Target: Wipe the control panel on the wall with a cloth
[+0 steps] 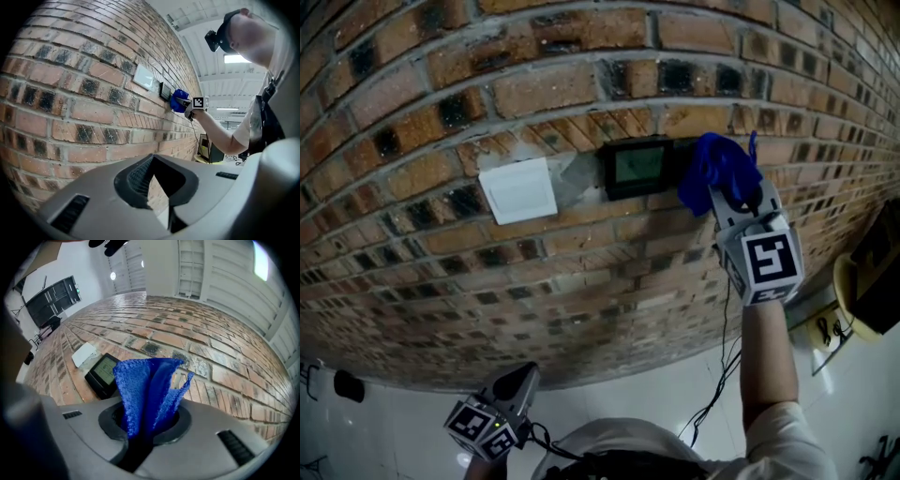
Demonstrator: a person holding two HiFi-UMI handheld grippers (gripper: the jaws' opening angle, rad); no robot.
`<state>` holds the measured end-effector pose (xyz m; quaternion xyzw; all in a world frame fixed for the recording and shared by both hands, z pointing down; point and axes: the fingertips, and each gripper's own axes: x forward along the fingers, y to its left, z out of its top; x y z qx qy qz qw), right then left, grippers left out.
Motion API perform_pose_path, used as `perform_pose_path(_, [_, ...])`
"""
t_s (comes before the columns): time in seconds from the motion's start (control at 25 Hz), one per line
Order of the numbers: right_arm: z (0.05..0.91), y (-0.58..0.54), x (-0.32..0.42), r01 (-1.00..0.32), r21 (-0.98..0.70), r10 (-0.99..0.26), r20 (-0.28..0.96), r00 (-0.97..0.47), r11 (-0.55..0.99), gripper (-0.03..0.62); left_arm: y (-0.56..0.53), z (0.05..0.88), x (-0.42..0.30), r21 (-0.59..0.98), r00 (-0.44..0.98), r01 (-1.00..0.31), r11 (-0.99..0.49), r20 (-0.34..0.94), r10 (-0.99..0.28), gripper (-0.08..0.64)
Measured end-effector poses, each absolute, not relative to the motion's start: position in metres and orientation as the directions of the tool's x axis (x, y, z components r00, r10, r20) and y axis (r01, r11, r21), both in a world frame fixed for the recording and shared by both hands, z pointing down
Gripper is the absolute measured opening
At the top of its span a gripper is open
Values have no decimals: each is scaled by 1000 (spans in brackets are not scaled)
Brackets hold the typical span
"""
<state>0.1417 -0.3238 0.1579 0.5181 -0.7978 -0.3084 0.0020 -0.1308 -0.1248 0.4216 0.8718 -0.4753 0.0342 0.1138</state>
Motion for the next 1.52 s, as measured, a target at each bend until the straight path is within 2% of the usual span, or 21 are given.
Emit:
perform_pose_path(0.36, [165,-332,155,-803,489,-792,-310,-526,342,92,-132,411,-105,134,496,-868,-479,164,-853,3])
perform_pose_path(0.64, [209,-292,169,-785,404,-739,-305,-600,471,91,-120,396,-102,123,354,-934,-336,175,-919,3])
perform_pose_path(0.88, [326,-249,202,-770,286,-770,-138,-623,571,91,-101,405,-102,77,282,-959,-272,243,-928,3])
perform_pose_path(1.08, [384,-180,228,-784,208,-799,-12,-601,585,91,-70,398,-110,56,273,-962,-268,210,-939,3])
perform_pose_path(1.28, [376,-106,236,-795,222,-817,12,-577,565,91,-21,390,-131,46,306,-952,-302,177,-936,3])
perform_pose_path(1.52, [344,-2,197,-779,230,-799,-13,-602,583,91,58,393,-161,99,338,-940,-327,134,-931,3])
